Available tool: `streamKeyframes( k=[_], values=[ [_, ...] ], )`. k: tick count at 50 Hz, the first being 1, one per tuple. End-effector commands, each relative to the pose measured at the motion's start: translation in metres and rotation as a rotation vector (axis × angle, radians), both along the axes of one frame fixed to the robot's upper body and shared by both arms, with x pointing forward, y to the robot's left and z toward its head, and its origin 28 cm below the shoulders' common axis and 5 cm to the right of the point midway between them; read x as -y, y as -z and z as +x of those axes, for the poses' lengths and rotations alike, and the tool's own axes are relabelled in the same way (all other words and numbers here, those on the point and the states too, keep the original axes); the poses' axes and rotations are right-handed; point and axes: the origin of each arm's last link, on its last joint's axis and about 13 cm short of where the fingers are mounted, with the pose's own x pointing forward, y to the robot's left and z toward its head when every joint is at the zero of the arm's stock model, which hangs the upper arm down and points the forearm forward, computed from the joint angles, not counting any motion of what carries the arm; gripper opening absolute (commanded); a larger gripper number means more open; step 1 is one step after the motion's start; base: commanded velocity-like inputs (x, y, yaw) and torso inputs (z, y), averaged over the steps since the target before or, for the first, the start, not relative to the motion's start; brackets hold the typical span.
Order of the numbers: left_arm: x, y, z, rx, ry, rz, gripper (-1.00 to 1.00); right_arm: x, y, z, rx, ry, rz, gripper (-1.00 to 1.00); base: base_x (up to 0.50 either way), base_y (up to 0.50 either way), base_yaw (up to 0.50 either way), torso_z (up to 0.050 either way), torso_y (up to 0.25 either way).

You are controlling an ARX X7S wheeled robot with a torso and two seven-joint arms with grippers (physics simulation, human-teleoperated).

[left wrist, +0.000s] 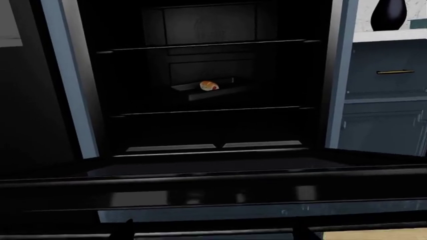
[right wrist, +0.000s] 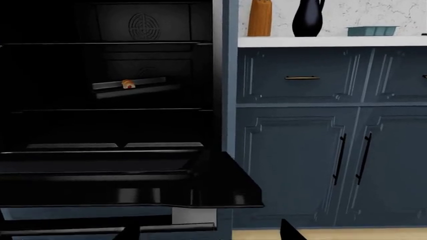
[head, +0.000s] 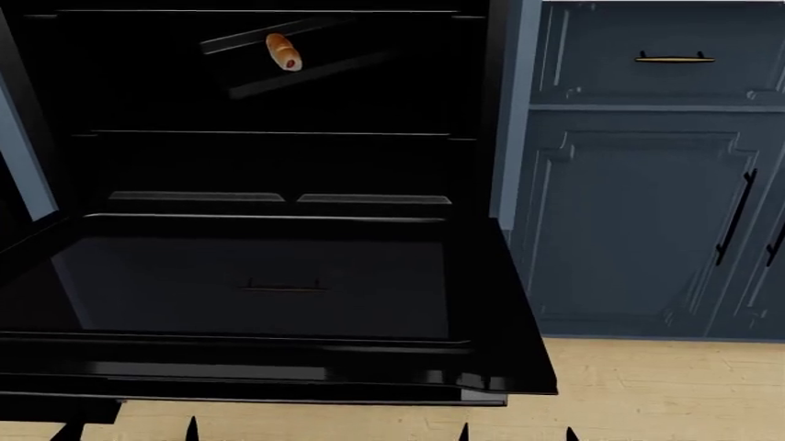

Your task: Close the oven door

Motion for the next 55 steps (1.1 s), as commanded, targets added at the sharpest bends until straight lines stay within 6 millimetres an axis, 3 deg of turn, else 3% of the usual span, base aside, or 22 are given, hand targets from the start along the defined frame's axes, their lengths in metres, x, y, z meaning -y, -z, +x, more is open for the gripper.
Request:
streamKeyframes(
  k=[1, 55],
  values=[
    [0.0, -0.0002, 0.0003, 0.002, 0.0, -0.003, 1.0, 0.0001, -0.0004, -0.0002, 0.004, -0.004, 0.004, 1.0, 0.0, 0.0, 0.0, -0.05, 0.0],
    [-0.0002, 0.0006, 0.001, -0.006, -0.009, -0.002, 1.0, -0.0002, 0.001, 0.0006, -0.01, -0.006, -0.002, 1.0, 0.0, 0.0, 0.0, -0.05, 0.0]
  ],
)
